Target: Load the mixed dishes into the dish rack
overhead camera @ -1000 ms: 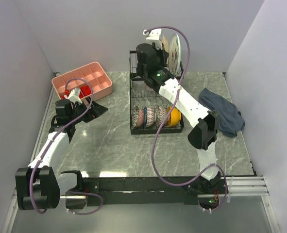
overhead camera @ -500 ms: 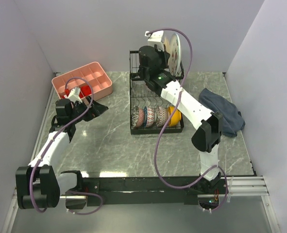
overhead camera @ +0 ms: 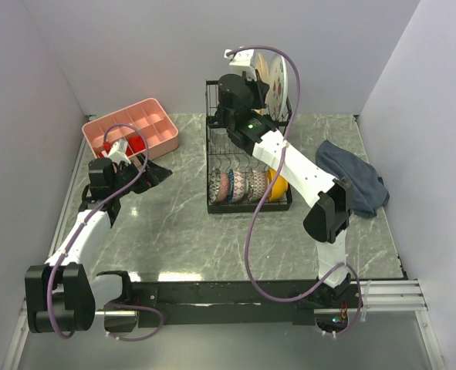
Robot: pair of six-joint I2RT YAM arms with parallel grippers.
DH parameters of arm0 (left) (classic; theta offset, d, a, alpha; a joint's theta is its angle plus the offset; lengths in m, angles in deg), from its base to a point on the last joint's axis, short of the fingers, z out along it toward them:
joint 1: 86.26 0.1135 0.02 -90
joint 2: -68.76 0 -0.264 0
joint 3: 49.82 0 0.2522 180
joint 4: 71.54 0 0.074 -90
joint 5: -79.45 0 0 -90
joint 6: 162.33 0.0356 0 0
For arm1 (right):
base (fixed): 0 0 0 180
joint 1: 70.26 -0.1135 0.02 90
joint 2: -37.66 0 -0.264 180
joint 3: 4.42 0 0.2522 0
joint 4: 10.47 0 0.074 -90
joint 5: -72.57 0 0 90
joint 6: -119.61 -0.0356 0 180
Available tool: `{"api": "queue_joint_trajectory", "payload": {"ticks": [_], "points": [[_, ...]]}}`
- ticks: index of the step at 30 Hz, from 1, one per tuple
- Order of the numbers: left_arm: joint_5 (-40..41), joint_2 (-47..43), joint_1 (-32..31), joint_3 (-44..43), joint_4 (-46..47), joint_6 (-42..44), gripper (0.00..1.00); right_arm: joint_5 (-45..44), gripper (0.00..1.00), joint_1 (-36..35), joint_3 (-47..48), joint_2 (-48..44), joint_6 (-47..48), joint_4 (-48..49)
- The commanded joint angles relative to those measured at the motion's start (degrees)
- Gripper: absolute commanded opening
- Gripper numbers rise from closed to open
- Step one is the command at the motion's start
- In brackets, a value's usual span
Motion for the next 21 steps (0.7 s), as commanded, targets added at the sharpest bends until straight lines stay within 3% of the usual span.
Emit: {"api": "queue_joint_trajectory", "payload": {"ticks": [1,21], "points": [[-1.42,-1.45,-0.35,0.11,2.15,-0.34,0.89,-2.59,0.00,1.33,1.83,-4.29,-0.81,4.33],[-0.63,-0.31,-0.62,-0.07,2.15,0.01,0.90,-3.38,0.00,3.17,3.05,2.91,-3.10,2.30]]}}
